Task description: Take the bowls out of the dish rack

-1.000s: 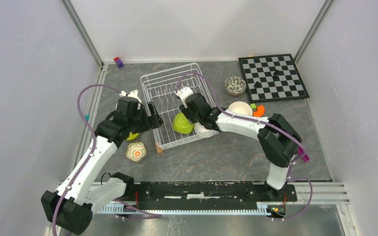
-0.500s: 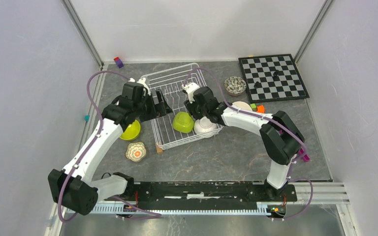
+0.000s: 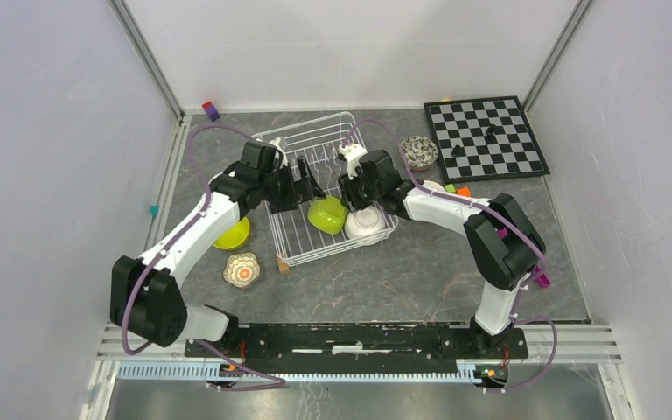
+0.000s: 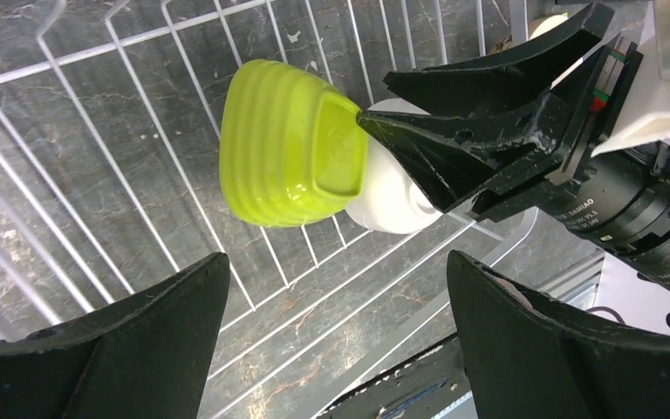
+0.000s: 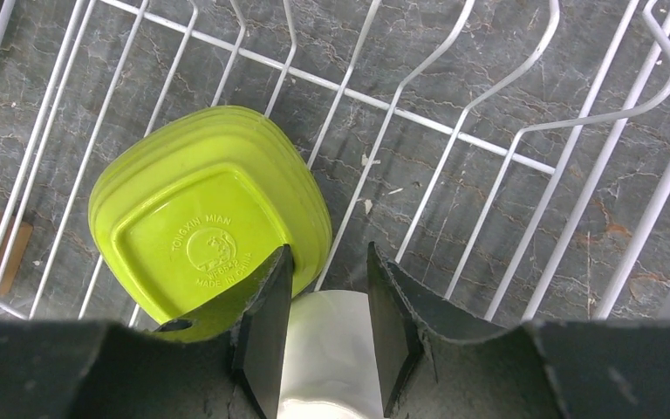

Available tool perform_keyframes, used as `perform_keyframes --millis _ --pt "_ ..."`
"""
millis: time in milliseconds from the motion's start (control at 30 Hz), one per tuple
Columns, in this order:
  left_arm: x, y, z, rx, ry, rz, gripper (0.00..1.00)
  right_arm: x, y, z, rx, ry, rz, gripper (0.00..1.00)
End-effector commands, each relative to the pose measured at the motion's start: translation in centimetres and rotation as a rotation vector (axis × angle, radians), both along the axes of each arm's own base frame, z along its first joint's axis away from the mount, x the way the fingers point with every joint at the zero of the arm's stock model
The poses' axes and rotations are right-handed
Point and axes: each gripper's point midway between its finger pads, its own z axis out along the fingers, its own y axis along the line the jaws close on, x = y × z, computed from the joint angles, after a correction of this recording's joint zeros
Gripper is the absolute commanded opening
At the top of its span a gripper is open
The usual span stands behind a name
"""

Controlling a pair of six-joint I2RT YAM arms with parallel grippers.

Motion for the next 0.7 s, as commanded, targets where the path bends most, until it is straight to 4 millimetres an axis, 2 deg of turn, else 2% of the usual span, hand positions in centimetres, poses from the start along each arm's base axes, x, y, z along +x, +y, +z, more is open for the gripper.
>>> perform_keyframes --millis 0,100,400,667 --pt "1.4 -2.0 0.7 -0.101 -0.018 0.007 1.00 -0.6 0.1 -1.2 0.012 0.041 0.017 0.43" --pt "1.9 -2.0 -0.2 -0.090 0.000 0.025 1.00 -0.4 0.3 -0.9 0.033 0.029 0.022 0.43" --pt "2.6 -2.0 -2.6 -0.081 0.041 0.058 1.00 -0.3 -0.4 -1.8 0.021 0.044 0.024 0.43" --pt "2.7 -2.8 -3.4 -0.112 0.063 0.041 1.00 0.0 -1.0 -1.9 0.035 0.051 0.024 0.43"
